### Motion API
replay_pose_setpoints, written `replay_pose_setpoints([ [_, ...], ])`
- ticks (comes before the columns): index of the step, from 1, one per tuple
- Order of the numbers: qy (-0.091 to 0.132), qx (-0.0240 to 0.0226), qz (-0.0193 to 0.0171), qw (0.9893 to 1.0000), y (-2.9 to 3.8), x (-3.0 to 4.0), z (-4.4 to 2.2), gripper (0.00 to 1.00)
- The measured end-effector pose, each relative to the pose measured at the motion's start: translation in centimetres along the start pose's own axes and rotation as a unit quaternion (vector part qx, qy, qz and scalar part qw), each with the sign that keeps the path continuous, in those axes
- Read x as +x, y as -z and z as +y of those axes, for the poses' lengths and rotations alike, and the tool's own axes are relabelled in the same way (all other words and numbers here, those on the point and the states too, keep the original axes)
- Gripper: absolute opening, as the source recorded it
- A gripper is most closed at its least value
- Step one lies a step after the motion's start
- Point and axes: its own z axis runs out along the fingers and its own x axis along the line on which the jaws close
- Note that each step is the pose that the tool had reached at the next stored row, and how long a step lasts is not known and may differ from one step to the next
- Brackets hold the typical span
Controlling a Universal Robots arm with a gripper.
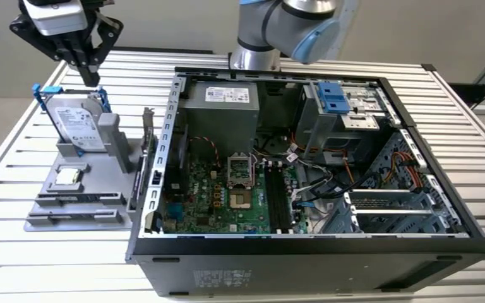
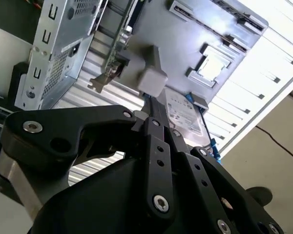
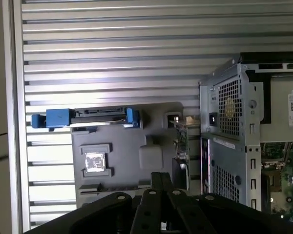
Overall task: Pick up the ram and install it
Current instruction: 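Reach for the ram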
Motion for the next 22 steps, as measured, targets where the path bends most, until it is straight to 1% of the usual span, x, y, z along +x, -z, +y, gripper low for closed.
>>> replay_pose_setpoints([
  [6,0.001,0.0000,0.0003,1.0000,0.04,1.86,-0.09,0.00],
  [9,0.002,0.0000,0.0003,1.0000,0.05,2.66,-0.13,0.00],
  [10,0.002,0.0000,0.0003,1.0000,0.05,2.78,-0.14,0.00],
  [14,0.002,0.0000,0.0003,1.0000,0.05,2.80,-0.22,0.00],
  [20,0.002,0.0001,0.0010,1.0000,0.09,2.77,-1.44,0.00],
  [22,0.002,0.0000,0.0011,1.0000,0.11,2.83,-1.96,0.00],
])
